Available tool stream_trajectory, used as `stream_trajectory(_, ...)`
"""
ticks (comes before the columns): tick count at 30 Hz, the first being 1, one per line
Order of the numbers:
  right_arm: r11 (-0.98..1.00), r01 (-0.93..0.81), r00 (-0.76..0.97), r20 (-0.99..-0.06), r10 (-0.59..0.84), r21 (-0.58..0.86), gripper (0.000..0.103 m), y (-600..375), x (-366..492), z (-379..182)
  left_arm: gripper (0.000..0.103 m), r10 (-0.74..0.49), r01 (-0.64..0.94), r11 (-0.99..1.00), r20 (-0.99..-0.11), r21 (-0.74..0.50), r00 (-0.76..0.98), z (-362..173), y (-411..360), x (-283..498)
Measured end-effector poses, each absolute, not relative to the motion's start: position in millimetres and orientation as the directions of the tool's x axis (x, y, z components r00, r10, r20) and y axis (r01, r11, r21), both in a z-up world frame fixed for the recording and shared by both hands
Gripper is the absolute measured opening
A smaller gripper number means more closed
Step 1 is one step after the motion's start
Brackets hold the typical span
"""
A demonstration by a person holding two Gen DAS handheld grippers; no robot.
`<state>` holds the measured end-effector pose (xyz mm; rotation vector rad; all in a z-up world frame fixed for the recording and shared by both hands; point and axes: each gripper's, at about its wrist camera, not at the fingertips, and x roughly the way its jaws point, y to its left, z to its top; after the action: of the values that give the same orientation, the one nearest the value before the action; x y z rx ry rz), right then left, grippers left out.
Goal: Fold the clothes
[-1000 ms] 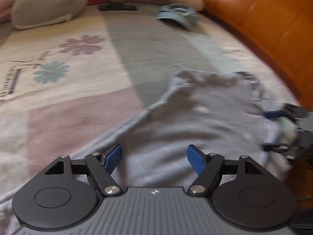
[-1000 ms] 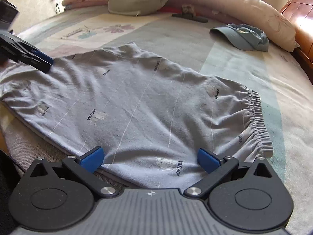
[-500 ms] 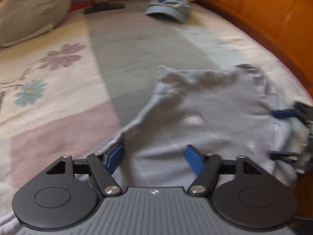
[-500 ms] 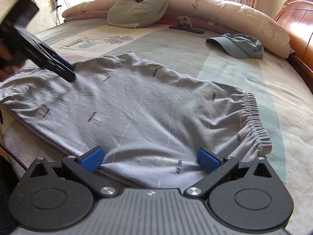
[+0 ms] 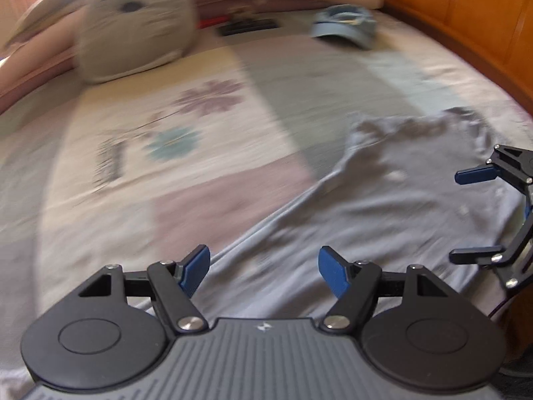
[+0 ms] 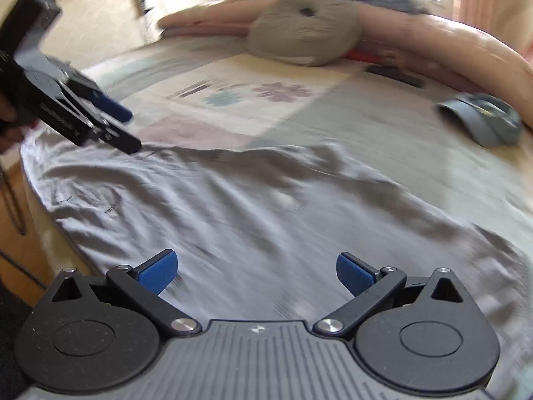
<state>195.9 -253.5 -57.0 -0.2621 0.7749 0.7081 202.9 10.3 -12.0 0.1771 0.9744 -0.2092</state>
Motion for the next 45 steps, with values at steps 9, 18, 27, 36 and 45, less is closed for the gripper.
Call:
stream_trajectory(9,0.763,-0.646,0.495,-0.762,0.418,-0.001,0.103,-268.3,157.5,-75.1,0.074,-0.021,0.139,0.989,-0.859,0.058,0.511,-41.3,89.2,162.0)
stream_trajectory(18,0.749,-0.662,0.484,-0.742,0.465,0.037,0.103,-186.7,169.2,-46.0,0.075,-0.07,0.213,0.976,-0.85,0.05,0.522,-50.6,120.5,150.7)
stream_trajectory(27,0.715,-0.697,0.466,-0.79,0.399,-0.05,0.103,-138.2,151.0,-67.3,0.077,-0.143,0.215,0.976,-0.814,-0.023,0.562,-51.1,156.9,148.9)
stream_trajectory(36,0.781,-0.617,0.468,-0.754,0.461,0.095,0.103,-92.3,203.0,-38.2,0.077,-0.371,0.332,0.918,-0.762,-0.217,0.53,-44.1,154.8,158.3)
stream_trajectory(45,0.833,-0.553,0.552,-0.765,0.331,-0.038,0.103,-46.7,251.4,-73.4,0.077,-0.501,0.344,0.864,-0.692,-0.367,0.521,-63.1,159.5,192.9)
